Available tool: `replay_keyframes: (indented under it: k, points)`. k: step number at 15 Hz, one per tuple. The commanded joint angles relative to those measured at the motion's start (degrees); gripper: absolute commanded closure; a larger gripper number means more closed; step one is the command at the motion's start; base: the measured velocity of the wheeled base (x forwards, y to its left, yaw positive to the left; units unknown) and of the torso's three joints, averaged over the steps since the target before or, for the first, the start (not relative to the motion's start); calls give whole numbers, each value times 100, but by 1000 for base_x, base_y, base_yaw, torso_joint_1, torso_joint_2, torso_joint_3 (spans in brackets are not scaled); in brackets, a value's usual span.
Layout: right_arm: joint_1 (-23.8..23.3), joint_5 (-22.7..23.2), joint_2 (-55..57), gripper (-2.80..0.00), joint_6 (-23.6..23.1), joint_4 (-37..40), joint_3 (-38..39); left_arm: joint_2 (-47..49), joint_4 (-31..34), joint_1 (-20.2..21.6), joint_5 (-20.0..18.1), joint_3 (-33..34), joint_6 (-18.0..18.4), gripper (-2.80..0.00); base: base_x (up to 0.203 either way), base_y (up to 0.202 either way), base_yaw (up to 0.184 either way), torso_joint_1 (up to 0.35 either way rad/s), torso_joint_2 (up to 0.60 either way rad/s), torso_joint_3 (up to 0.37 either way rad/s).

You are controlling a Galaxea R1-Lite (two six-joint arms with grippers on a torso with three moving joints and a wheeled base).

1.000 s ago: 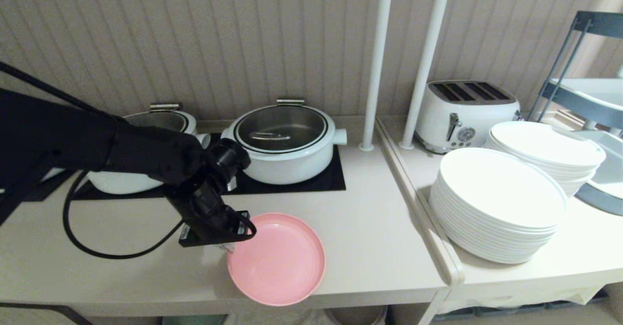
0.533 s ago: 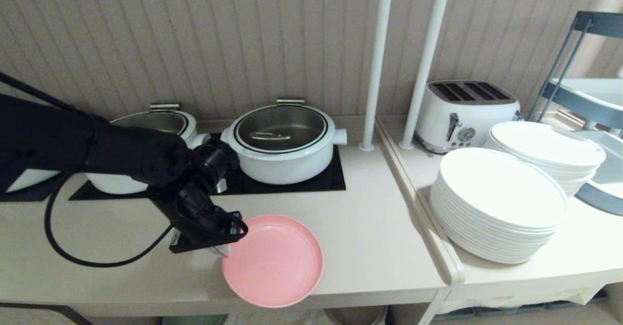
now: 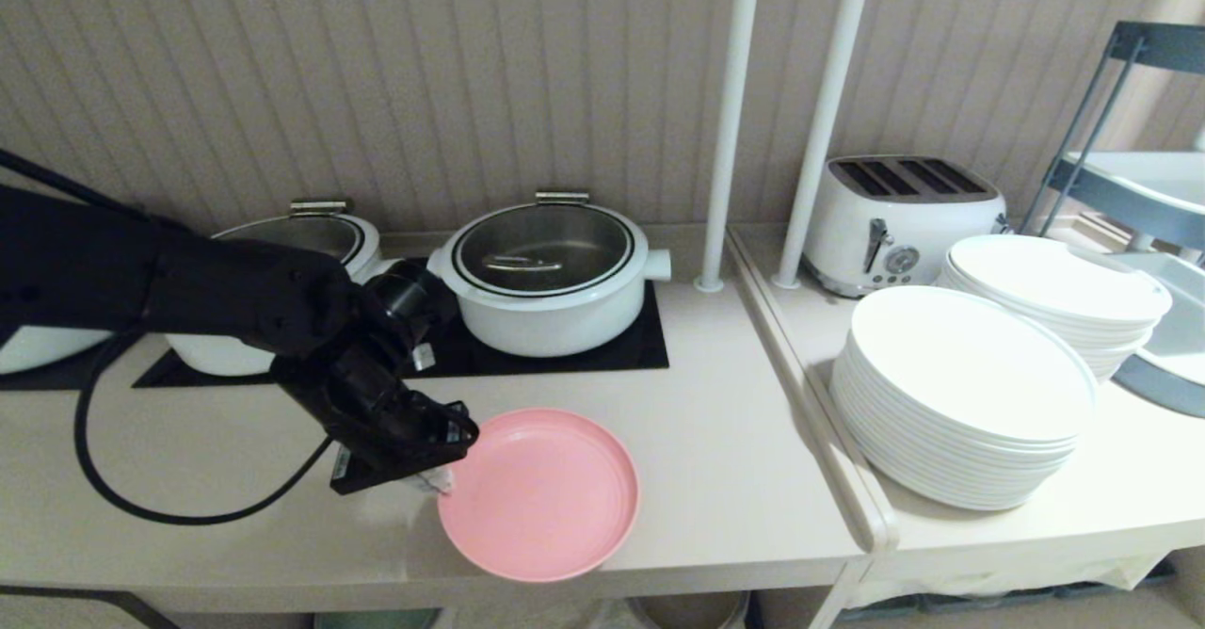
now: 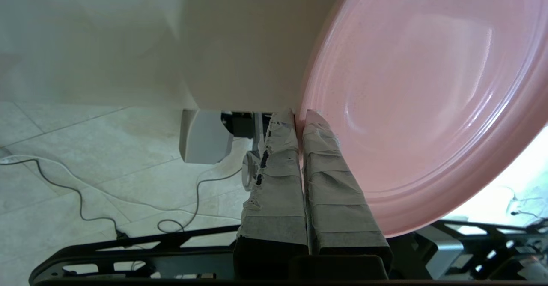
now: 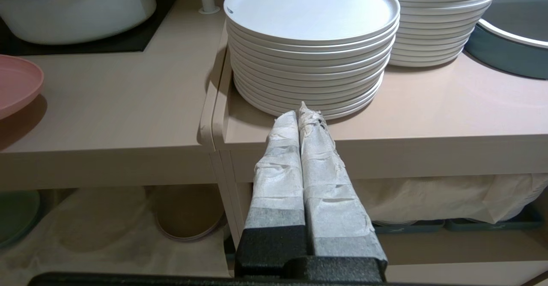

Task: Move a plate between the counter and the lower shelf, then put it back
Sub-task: Pick up the plate

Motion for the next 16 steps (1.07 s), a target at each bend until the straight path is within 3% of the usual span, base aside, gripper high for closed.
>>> replay_keyframes:
  k: [1, 16]
  points:
    - [2, 1, 7, 0, 0, -1, 0, -180, 22, 3, -29, 90, -21, 0, 0, 0, 0, 0, 0, 0]
    - [2, 1, 7, 0, 0, -1, 0, -1859, 4, 364, -265, 1633, 7, 0, 0, 0, 0, 0, 0, 0]
